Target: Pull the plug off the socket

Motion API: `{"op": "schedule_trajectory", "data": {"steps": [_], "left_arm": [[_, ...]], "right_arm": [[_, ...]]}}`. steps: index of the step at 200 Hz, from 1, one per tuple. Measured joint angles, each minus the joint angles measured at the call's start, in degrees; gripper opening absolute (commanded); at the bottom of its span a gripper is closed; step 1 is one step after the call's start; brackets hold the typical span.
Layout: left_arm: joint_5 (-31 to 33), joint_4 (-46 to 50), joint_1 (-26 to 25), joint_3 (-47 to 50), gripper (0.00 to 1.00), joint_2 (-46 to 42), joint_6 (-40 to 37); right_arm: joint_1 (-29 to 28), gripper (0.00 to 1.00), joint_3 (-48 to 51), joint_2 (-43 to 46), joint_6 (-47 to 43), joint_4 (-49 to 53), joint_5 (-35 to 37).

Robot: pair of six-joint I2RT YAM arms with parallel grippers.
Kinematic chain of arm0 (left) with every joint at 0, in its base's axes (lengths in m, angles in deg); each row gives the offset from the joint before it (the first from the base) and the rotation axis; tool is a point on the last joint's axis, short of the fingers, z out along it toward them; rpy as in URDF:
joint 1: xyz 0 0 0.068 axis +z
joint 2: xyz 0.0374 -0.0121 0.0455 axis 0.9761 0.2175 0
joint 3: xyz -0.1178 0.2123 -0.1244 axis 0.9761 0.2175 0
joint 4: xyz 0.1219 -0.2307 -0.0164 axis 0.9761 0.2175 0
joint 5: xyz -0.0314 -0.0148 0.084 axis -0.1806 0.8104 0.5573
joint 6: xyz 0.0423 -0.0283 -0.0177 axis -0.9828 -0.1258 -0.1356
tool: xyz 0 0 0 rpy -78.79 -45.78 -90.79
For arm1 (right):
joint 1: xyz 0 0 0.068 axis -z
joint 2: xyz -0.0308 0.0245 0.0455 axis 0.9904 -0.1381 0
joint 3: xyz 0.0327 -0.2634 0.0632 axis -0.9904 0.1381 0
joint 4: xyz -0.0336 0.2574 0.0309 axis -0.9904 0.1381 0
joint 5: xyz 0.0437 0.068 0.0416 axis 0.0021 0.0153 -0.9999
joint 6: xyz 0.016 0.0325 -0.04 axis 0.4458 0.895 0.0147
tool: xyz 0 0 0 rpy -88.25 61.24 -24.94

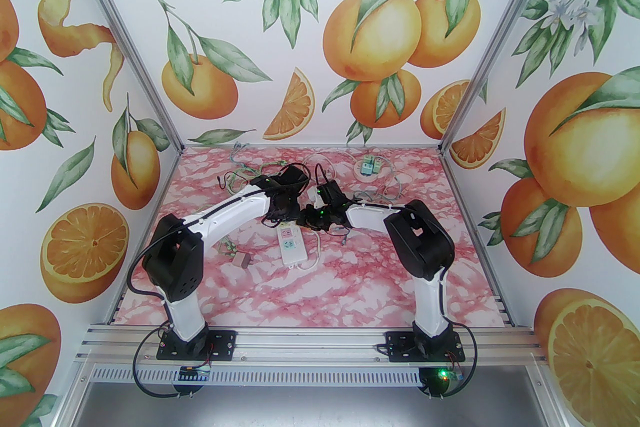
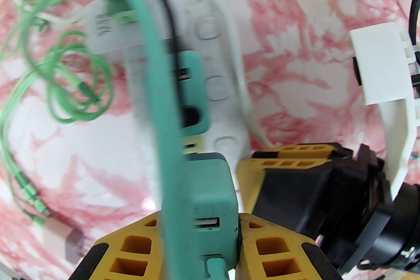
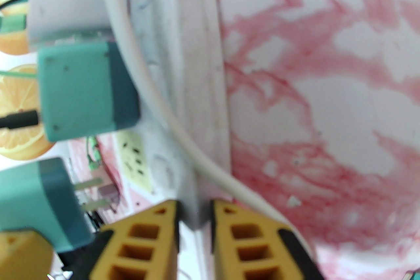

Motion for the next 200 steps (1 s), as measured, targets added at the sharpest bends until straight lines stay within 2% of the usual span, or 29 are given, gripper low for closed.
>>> {"op": "schedule_trajectory", "data": {"steps": [45, 108, 153, 179, 200], "left_arm": [[1.7, 2.2, 3.0, 0.0, 0.28, -8.6, -2.1], [1.7, 3.5, 13.7, 1.7, 0.29, -20.3, -6.1], [-0.3, 3.5, 24.3, 10.4, 0.3, -28.5, -9.0], [-4.9, 2.7, 31.9, 17.7, 0.3, -34.0, -10.6], [-7.7, 2.2, 35.5, 22.9, 0.3, -36.2, -11.3]], "right_arm": [[-0.3, 0.22, -1.0, 0.0, -0.6, 1.7, 0.8], [-0.4, 0.22, -1.9, -0.2, -0.9, 3.2, 1.3], [-0.4, 0.22, -2.3, -0.3, -0.9, 3.7, 1.3], [-0.4, 0.22, -2.7, -0.4, -1.0, 4.5, 1.3], [-0.4, 0.22, -3.0, -0.5, -1.0, 5.0, 1.3]]}}
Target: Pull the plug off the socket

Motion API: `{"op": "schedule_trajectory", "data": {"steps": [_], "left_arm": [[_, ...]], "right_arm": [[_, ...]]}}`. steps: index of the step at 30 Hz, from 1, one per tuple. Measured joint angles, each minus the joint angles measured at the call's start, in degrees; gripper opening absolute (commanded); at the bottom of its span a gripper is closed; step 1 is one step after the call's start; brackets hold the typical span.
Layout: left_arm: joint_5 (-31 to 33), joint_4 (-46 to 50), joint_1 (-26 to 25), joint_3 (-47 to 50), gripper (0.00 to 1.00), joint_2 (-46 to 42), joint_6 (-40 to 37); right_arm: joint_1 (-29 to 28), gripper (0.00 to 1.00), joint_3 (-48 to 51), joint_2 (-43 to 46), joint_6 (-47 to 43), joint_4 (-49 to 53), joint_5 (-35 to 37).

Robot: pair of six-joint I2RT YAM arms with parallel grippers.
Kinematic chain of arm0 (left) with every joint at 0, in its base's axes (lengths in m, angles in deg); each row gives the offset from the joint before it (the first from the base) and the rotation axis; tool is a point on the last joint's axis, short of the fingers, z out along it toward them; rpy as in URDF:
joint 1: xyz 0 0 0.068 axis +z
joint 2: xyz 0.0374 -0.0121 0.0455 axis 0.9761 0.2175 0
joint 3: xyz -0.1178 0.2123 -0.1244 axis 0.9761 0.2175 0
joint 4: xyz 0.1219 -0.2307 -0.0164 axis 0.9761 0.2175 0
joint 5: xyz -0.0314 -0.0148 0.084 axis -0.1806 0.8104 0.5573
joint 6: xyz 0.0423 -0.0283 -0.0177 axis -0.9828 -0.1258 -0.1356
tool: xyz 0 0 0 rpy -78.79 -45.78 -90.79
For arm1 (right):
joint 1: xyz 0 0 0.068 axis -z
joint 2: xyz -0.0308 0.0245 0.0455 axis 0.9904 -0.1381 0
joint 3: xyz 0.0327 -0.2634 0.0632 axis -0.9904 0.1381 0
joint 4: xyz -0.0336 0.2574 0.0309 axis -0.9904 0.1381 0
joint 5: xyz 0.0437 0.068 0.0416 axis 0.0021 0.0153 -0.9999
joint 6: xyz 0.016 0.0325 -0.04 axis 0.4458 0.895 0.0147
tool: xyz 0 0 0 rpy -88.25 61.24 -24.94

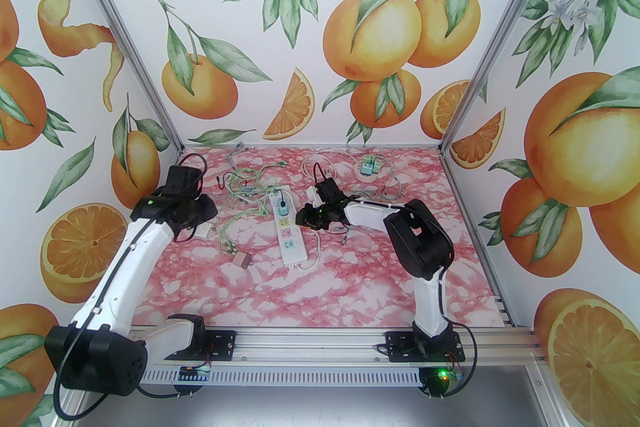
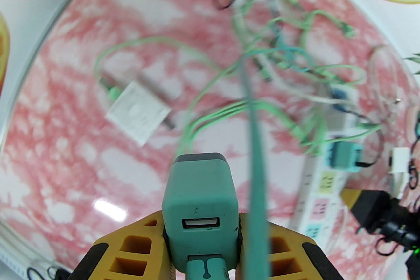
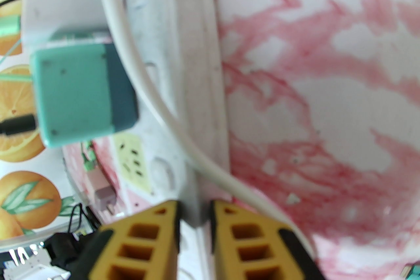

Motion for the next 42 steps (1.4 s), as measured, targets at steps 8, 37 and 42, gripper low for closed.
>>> {"op": "schedule_trajectory", "data": {"steps": [8, 37, 42], "left_arm": [[-4.6, -1.9, 5.1, 13.8, 0.3, -1.8, 0.9], [-11.9, -4.7, 11.5, 24.0, 0.78, -8.8, 6.0], [-11.9, -4.2, 11.3, 21.5, 0.76, -10.2, 5.9]], "right_arm": [[0.0, 0.22, -0.2, 0.0, 0.0, 0.2, 0.0], [-0.1, 0.22, -0.9, -0.3, 0.0, 1.3, 0.2], [-0.3, 0.22, -1.3, -0.3, 0.0, 1.9, 0.6]]}}
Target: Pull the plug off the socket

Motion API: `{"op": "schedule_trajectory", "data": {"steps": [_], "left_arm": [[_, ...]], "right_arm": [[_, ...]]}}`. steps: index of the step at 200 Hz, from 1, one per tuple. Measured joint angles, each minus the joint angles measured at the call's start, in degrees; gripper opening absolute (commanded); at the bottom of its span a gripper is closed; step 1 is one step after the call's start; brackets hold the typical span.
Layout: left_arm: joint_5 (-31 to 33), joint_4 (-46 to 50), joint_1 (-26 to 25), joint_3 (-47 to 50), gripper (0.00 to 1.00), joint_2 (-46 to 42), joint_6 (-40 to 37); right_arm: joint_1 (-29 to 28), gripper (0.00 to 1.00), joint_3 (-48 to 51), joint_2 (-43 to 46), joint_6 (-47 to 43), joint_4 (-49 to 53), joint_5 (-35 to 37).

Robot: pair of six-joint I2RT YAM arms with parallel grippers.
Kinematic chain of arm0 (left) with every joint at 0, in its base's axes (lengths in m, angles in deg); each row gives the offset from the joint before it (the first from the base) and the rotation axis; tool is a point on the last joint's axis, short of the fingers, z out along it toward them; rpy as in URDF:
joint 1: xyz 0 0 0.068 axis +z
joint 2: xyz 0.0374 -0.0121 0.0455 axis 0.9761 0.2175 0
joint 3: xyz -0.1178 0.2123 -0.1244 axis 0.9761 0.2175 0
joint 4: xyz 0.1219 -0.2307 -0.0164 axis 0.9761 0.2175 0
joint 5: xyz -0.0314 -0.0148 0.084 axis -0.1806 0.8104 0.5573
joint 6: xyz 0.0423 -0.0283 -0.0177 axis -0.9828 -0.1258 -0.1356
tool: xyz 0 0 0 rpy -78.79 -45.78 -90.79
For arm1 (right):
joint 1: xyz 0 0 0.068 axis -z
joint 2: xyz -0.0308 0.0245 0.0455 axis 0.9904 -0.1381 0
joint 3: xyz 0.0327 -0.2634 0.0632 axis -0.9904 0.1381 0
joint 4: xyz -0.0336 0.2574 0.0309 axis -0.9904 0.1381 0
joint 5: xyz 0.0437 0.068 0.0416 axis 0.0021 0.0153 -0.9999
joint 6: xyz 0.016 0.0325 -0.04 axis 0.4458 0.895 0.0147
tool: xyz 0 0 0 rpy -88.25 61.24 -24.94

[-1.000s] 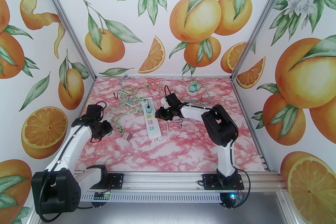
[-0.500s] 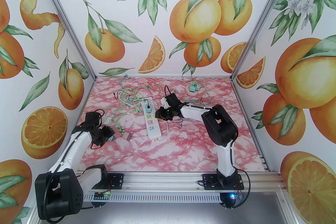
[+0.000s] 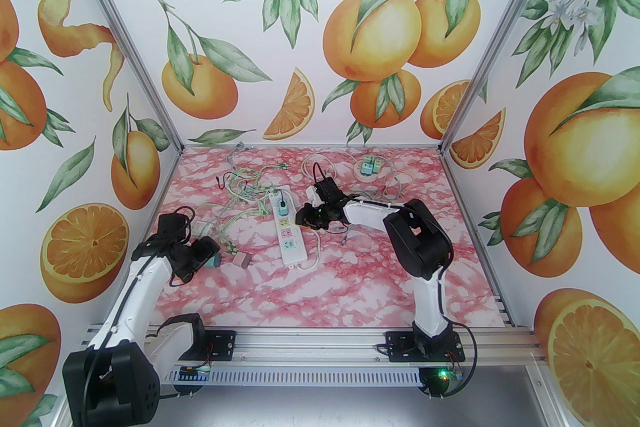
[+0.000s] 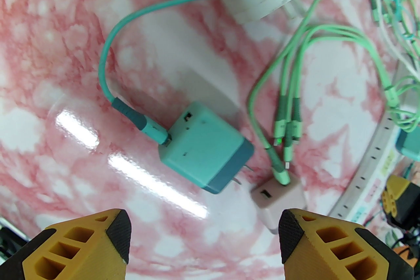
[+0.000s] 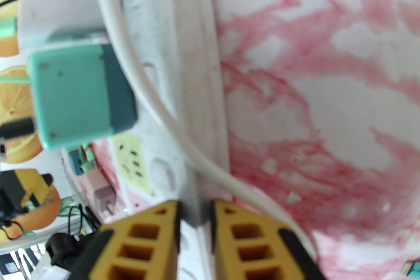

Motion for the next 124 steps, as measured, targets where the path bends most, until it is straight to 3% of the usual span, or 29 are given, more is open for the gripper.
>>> {"op": "schedule_trajectory", "data": {"steps": [12, 54, 86, 124], "left_arm": [[0.5, 0.0, -1.3, -0.5, 0.75, -0.2, -0.2], [4.6, -4.6, -20.0, -9.4, 0.74, 3.6, -0.5], [9.8, -7.3, -29.8, -15.6, 0.74, 13.1, -0.2], [14.2, -9.3, -38.0, -23.8, 0.72, 25.9, 0.2]], "right_arm": [[0.0, 0.22, 0.0, 0.0, 0.0, 0.1, 0.0], [0.0, 0.22, -0.1, 0.0, 0.0, 0.2, 0.1], [0.0, 0.22, -0.1, 0.0, 0.0, 0.2, 0.2], [0.0, 0.22, 0.0, 0.0, 0.0, 0.1, 0.2]]}}
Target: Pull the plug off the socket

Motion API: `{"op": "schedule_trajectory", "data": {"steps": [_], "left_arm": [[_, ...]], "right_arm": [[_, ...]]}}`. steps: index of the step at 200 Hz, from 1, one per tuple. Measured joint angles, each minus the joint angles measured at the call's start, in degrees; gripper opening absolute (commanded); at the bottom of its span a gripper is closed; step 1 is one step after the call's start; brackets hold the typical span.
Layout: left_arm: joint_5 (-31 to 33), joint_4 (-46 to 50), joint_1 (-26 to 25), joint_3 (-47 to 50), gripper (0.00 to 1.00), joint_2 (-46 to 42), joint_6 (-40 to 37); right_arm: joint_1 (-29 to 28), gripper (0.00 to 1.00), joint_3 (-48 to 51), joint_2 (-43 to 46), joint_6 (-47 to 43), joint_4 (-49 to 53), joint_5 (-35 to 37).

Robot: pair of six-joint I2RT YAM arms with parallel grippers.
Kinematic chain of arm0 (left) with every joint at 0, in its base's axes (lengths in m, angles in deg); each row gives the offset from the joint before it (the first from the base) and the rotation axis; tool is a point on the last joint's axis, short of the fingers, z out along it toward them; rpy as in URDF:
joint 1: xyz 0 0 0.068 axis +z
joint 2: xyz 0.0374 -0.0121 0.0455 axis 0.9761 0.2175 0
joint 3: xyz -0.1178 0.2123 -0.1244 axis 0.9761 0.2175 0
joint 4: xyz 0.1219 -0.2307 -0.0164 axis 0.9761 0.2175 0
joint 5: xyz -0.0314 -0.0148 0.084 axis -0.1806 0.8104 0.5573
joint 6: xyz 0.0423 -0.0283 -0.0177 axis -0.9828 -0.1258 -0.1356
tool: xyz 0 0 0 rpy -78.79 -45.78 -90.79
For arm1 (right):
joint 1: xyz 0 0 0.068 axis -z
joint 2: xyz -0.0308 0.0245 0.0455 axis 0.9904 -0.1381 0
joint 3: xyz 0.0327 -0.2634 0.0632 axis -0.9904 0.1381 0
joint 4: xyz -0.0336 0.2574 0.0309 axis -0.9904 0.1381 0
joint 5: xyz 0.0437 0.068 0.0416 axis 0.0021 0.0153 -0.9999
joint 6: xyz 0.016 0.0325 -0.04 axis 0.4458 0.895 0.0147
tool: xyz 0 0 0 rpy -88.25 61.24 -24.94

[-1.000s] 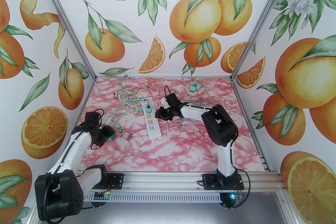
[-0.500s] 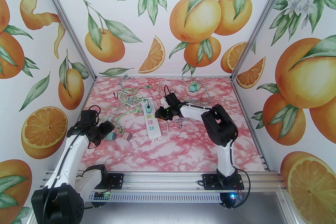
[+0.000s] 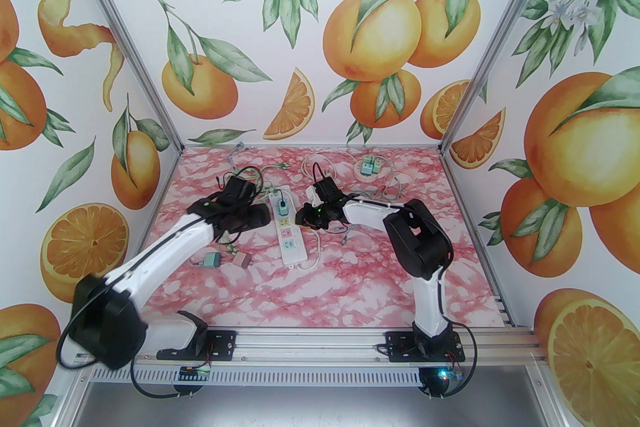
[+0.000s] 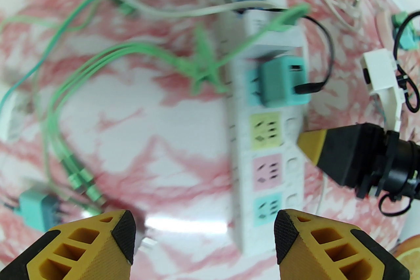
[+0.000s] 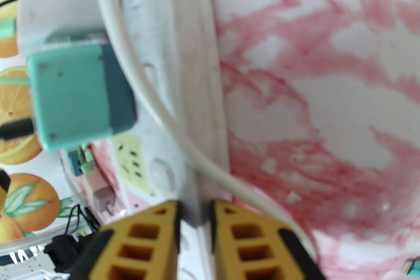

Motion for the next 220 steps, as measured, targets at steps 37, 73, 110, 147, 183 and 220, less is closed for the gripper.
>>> {"op": "schedule_trajectory", "data": {"steps": [37, 73, 110, 147, 183, 220], "left_arm": [[2.5, -1.0, -4.1, -7.5, 0.67, 9.7, 0.0], [3.8, -1.1, -4.2, -12.7, 0.64, 17.7, 0.4], [4.5, -0.7, -4.2, -17.4, 0.6, 23.8, 0.6], [5.5, -0.2, -4.2, -20.2, 0.53, 27.5, 1.1], [5.7, 0.3, -4.2, -21.0, 0.44, 30.0, 1.4], [5.4, 1.2, -4.2, -21.4, 0.29, 31.0, 2.0]], "right_arm": [[0.0, 0.22, 0.1, 0.0, 0.0, -0.2, 0.0], [0.0, 0.22, 0.6, 0.1, 0.1, -0.8, 0.0], [0.0, 0.22, 0.9, 0.2, 0.2, -1.4, -0.2], [0.0, 0.22, 1.0, 0.2, 0.2, -1.5, -0.3], [0.0, 0.22, 1.0, 0.2, 0.2, -1.5, -0.3], [0.0, 0.22, 1.0, 0.2, 0.2, -1.6, -0.4]]}}
